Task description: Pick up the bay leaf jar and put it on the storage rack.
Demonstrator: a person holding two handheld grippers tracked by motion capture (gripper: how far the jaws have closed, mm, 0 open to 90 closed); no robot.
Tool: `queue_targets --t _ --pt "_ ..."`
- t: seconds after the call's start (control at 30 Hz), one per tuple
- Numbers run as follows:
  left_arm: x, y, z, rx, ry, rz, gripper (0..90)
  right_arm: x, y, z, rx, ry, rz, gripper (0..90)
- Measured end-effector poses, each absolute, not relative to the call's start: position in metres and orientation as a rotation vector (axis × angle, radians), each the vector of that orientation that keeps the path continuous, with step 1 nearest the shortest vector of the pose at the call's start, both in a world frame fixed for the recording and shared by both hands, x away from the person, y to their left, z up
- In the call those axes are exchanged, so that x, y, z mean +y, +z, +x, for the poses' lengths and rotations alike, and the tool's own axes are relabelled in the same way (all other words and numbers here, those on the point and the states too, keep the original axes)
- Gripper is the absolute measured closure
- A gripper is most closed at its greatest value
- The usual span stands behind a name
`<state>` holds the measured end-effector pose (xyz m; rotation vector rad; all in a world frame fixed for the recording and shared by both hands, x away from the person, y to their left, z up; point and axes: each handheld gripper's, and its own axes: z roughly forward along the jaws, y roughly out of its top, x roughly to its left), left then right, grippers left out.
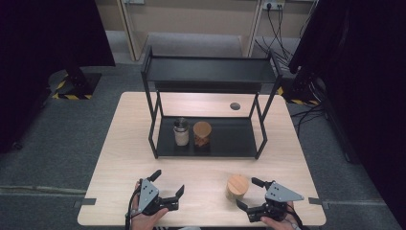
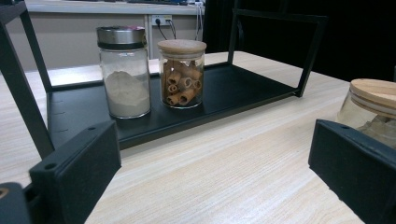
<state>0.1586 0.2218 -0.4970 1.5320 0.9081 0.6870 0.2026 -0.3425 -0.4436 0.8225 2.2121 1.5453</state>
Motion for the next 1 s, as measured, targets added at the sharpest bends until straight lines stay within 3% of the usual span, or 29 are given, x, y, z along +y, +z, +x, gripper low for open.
queue_targets --t 0.63,1.0 --pt "0.222 -0.497 0.158 0.902 0.692 1.53 1.3 -0.328 -0.451 0.213 2.227 1.49 0.848 4.9" --pt "0.222 -0.497 0.158 0.9 0.693 1.53 1.3 -0.318 -0.453 0.218 2.256 1.447 0.842 13.3"
